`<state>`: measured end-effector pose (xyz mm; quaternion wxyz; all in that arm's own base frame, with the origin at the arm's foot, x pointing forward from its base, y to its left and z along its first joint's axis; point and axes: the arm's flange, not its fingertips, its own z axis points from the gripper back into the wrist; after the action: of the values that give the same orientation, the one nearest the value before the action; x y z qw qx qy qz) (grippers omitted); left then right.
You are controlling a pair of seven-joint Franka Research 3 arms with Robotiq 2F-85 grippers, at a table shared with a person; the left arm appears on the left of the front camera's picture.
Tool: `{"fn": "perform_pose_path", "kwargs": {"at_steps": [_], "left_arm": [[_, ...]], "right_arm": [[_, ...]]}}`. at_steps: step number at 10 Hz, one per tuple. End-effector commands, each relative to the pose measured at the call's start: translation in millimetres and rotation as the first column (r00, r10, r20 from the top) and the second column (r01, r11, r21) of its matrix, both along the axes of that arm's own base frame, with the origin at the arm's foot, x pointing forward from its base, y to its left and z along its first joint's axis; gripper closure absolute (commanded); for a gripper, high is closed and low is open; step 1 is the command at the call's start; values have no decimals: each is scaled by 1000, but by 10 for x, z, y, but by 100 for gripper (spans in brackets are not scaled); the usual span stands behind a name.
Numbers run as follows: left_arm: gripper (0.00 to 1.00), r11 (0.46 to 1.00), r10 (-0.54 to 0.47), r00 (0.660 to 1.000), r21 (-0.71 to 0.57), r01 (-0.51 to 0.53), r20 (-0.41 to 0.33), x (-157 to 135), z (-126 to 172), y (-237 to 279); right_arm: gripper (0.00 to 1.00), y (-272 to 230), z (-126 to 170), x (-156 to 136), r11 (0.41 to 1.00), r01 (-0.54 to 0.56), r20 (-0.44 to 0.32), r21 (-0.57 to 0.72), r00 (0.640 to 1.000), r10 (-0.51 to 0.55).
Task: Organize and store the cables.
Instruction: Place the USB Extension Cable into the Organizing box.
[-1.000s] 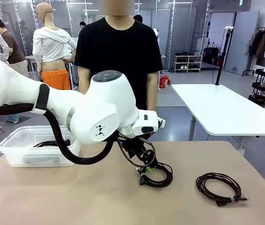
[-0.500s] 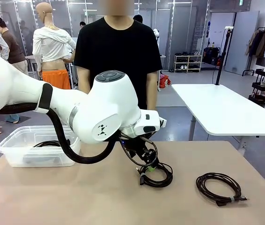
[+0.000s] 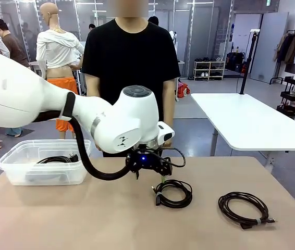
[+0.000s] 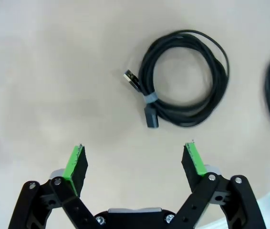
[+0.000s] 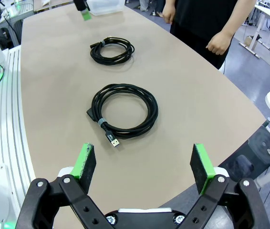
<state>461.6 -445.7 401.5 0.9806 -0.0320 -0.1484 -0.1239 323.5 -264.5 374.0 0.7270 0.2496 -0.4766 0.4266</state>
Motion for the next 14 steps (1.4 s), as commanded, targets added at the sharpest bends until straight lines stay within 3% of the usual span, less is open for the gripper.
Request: {"fn": "perform_pose_path", "kwargs": {"at_steps": [1, 5, 11, 12, 13, 14], "left_arm": [[0, 997, 73, 994, -13, -74, -76, 189, -111, -353], [0, 992, 123, 976, 22, -121, -180, 490, -494, -500], [0, 984, 178, 958, 44, -172, -225, 651, -770, -431], [10, 982, 187, 957, 47, -181, -222, 644, -787, -419], [34, 981, 193, 957, 42, -189, -217, 660, -815, -400], [70, 982, 191, 957, 42, -186, -219, 664, -831, -401]], "right_arm": [[0, 21, 36, 6, 1000, 26, -14, 6, 1000, -26], [0, 21, 36, 6, 1000, 26, -14, 6, 1000, -26], [0, 21, 36, 6, 1000, 26, -14, 6, 1000, -26], [0, 21, 36, 6, 1000, 26, -14, 6, 1000, -26], [0, 21, 36, 6, 1000, 26, -14, 6, 1000, -26], [0, 21, 36, 6, 1000, 26, -14, 6, 1000, -26]]}}
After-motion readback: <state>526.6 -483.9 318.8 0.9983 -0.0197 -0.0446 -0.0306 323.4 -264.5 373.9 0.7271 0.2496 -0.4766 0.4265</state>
